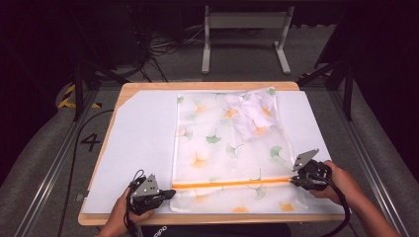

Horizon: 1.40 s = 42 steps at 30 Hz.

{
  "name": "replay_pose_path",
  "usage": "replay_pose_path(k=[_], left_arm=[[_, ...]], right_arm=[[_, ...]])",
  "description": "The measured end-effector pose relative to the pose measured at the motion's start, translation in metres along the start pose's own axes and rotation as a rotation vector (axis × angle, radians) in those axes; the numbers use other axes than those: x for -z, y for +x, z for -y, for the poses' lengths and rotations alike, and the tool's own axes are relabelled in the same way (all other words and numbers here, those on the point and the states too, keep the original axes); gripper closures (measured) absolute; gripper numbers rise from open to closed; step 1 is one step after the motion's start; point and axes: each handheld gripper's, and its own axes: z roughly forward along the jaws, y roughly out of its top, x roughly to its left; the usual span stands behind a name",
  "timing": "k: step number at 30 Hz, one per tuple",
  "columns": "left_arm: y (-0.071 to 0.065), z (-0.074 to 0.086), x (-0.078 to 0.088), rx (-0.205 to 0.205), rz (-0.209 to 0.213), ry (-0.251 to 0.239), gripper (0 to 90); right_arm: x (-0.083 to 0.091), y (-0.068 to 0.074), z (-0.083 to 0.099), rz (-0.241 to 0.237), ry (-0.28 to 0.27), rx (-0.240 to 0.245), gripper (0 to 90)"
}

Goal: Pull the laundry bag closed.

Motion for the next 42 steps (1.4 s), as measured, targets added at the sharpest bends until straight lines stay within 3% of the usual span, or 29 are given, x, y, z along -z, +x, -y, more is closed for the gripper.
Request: replay_pose_path(k=[12,34,42], left_arm=[[0.0,0.0,0.0,0.002,0.0,0.0,90.0],[0.001,0.0,0.0,0.004,0.003,0.001,90.0],[0.001,0.0,0.0,0.01,0.004,-0.002,90.0]], right_arm=[[0.002,-0.001,0.008,-0.001,-0.019,-0.028,84.7],[0.003,-0.003,0.011,0.014,-0.018,-0.038,84.6],[0.003,-0.003,0.019,0.0,-0.083,-0.07,83.9]])
